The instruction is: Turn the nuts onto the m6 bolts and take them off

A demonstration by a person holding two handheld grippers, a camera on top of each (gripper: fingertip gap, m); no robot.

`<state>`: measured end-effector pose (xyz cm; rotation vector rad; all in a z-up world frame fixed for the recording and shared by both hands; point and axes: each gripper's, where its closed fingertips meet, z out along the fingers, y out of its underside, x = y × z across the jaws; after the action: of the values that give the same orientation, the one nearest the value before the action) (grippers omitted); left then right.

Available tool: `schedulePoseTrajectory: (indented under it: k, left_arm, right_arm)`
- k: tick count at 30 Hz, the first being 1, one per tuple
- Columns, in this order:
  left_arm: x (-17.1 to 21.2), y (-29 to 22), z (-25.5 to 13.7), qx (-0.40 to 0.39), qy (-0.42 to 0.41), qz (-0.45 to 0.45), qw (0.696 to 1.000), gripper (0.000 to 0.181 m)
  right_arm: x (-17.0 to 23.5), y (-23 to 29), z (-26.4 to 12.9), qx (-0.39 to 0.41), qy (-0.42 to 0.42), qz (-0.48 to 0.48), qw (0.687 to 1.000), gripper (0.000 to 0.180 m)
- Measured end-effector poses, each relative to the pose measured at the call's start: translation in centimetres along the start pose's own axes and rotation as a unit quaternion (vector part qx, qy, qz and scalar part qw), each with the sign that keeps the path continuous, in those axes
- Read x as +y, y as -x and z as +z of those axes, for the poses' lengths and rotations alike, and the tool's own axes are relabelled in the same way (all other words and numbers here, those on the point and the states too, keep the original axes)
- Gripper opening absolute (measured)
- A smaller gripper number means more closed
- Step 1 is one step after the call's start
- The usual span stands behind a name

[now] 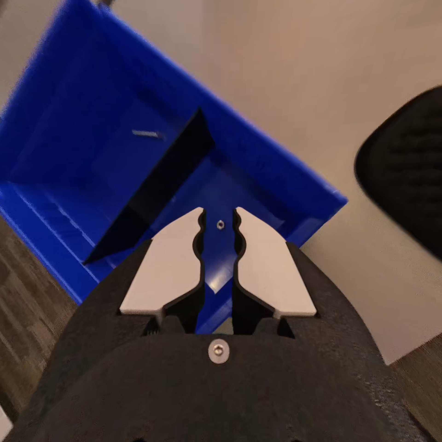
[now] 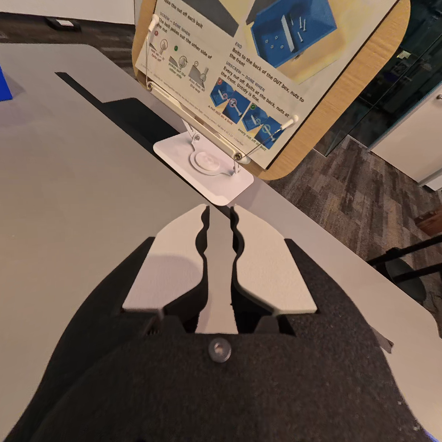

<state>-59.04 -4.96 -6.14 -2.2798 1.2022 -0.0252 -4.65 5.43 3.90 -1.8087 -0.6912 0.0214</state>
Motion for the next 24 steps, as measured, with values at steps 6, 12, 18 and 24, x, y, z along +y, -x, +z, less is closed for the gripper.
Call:
schedulePoseTrajectory:
  k: [6, 12, 18, 24]
  left_arm:
    - [3.6, 0.2, 3.0, 0.054, 0.09, 0.009, 0.994, 0.019]
    - [5.2, 0.0, 5.6, 0.079, 0.161, 0.018, 0.984, 0.02]
    - [5.8, 0.3, 6.7, 0.079, 0.184, 0.017, 0.98, 0.022]
    - [5.9, 0.3, 6.9, 0.091, 0.182, -0.002, 0.979, 0.02]
  right_arm:
    - [0.7, -0.6, -0.4, -0.004, 0.007, 0.016, 1.0, 0.015]
    - [1.3, -1.1, -0.4, 0.001, 0.021, 0.014, 1.0, 0.015]
    - [1.6, -1.0, -0.1, -0.003, 0.028, 0.009, 1.0, 0.015]
    - [2.1, -0.9, 0.2, -0.009, 0.042, 0.006, 0.999, 0.016]
